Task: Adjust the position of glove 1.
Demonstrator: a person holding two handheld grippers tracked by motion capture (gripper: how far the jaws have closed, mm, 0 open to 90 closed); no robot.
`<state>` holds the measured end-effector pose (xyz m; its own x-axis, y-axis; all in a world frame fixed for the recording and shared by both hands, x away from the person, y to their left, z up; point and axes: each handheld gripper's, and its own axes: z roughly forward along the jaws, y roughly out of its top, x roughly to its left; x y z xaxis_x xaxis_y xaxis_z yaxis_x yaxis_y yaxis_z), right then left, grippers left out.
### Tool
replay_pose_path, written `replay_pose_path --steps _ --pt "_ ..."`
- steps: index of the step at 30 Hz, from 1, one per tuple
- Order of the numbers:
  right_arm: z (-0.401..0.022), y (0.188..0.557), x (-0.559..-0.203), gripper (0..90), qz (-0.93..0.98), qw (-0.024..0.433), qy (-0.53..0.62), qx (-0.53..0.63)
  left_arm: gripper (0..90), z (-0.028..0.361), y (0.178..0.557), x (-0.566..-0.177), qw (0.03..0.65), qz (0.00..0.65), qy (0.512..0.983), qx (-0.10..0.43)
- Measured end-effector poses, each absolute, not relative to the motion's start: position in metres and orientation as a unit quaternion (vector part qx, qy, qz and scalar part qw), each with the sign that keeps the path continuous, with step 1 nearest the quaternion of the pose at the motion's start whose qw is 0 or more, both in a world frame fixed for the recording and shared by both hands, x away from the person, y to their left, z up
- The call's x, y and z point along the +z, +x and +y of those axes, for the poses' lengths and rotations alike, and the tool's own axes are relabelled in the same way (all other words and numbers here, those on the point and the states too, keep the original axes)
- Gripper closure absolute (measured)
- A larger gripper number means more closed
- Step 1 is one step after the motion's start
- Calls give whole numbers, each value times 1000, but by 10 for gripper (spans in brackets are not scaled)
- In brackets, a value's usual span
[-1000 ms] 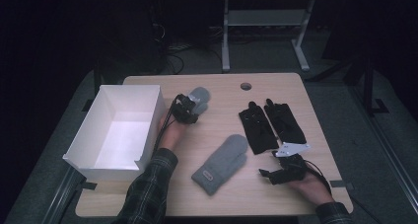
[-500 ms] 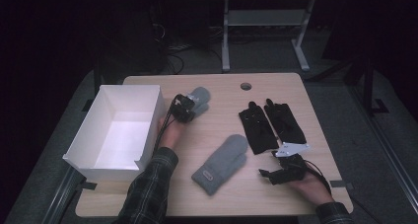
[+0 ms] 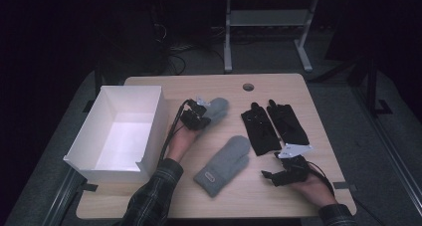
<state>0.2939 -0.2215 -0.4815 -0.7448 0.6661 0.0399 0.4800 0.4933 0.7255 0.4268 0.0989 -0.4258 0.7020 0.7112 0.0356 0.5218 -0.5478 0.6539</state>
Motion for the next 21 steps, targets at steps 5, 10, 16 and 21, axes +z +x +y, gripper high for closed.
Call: replay_pose_path --steps 5,10,16,21 --pt "-221 294 -481 141 855 123 335 376 877 87 410 -429 329 341 871 129" --pt "-221 294 -481 141 855 124 335 376 816 85 407 -428 342 330 872 120" --pt "-221 294 -481 141 855 124 335 376 747 86 417 -416 354 325 866 139" --pt "-221 294 -481 141 855 123 336 376 659 85 430 -417 349 323 868 145"
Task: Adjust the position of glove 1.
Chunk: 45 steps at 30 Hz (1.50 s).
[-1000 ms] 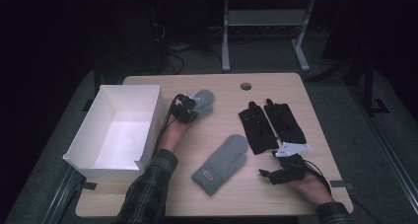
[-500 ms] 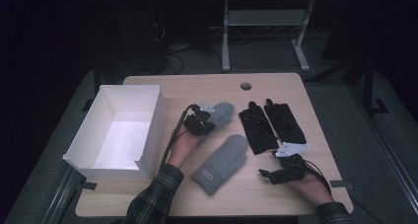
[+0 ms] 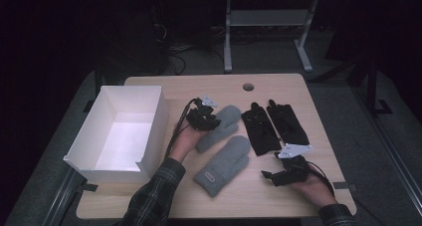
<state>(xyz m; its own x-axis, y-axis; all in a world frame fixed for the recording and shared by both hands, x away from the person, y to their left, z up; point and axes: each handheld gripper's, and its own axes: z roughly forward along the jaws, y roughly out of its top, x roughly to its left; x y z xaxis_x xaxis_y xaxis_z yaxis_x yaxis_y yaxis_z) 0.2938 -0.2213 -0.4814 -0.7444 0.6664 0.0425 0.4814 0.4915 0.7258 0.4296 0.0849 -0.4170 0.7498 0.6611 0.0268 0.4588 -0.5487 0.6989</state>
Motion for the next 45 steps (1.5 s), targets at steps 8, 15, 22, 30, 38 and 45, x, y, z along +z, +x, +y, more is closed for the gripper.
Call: replay_pose_path --steps 8,15,22,30,38,45 --pt "-222 294 -482 141 857 125 331 375 606 86 445 -438 327 311 883 130" --pt "-222 294 -482 141 857 125 331 375 610 89 452 -455 329 319 883 100" --pt "-222 294 -482 141 857 125 331 375 785 89 451 -458 326 303 889 108" --pt "-222 294 -482 141 857 125 330 375 847 94 448 -448 339 325 878 95" --pt "-222 294 -482 141 857 125 330 375 849 104 439 -421 366 346 859 88" --pt "-222 294 -482 141 857 125 331 375 851 112 421 -395 388 345 851 76"
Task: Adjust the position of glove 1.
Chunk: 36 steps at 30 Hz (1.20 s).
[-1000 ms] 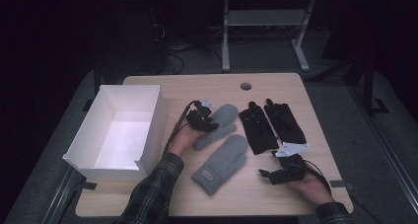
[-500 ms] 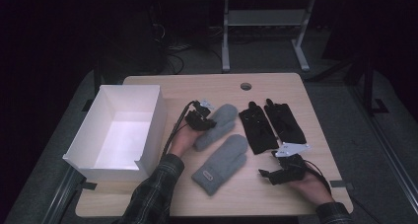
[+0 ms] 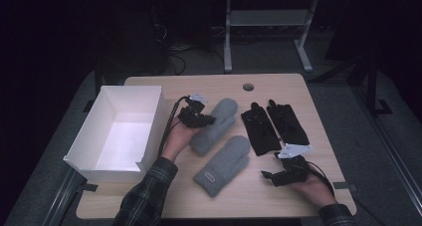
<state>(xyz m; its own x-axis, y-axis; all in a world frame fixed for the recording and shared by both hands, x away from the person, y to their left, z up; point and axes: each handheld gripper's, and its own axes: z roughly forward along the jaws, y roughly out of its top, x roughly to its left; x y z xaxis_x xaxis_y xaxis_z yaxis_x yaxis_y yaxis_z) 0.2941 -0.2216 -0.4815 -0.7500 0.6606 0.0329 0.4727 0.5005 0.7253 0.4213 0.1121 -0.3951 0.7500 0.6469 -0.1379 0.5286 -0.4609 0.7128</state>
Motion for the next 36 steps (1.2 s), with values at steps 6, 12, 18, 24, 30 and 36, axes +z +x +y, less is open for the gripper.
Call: replay_pose_path --steps 6,12,18,24,30,36 --pt "-222 294 -482 141 858 125 329 375 855 117 401 -374 387 351 851 54" --pt "-221 294 -482 140 858 125 329 375 860 119 379 -360 388 343 855 39" --pt "-221 294 -482 140 857 124 329 375 880 115 356 -355 389 342 855 29" --pt "-221 294 -482 141 857 125 329 375 882 109 338 -357 390 345 854 15" --pt "-221 294 -482 140 857 125 329 375 883 99 327 -365 388 346 854 1" --pt "-221 294 -482 141 857 125 329 375 884 93 327 -374 388 349 853 -15"
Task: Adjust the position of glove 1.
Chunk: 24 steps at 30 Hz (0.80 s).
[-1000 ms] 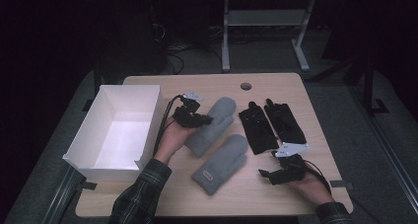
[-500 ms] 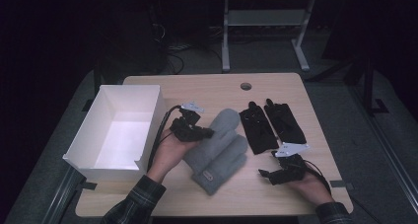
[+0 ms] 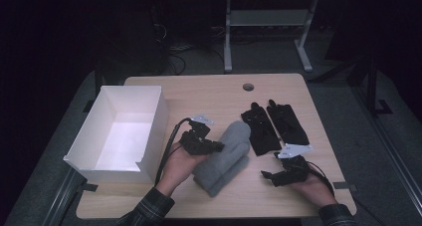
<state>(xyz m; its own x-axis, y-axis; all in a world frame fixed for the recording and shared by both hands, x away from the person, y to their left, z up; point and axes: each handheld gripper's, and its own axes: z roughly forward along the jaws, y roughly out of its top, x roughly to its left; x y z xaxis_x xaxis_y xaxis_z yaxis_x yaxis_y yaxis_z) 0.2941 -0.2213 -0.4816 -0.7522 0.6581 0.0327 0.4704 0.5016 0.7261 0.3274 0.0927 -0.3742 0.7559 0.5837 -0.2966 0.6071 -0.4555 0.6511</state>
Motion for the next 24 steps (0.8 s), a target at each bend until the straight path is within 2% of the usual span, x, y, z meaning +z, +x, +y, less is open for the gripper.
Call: replay_pose_path --steps 5,17,19,24 --pt "-221 294 -482 140 857 125 329 376 884 86 326 -382 380 350 856 -27" --pt "-221 294 -482 141 858 125 329 375 870 83 333 -400 377 360 853 -18" --pt "-221 294 -482 140 858 125 329 375 834 84 333 -401 378 353 856 -12" --pt "-221 294 -481 133 859 120 328 374 651 92 330 -392 401 341 850 1"
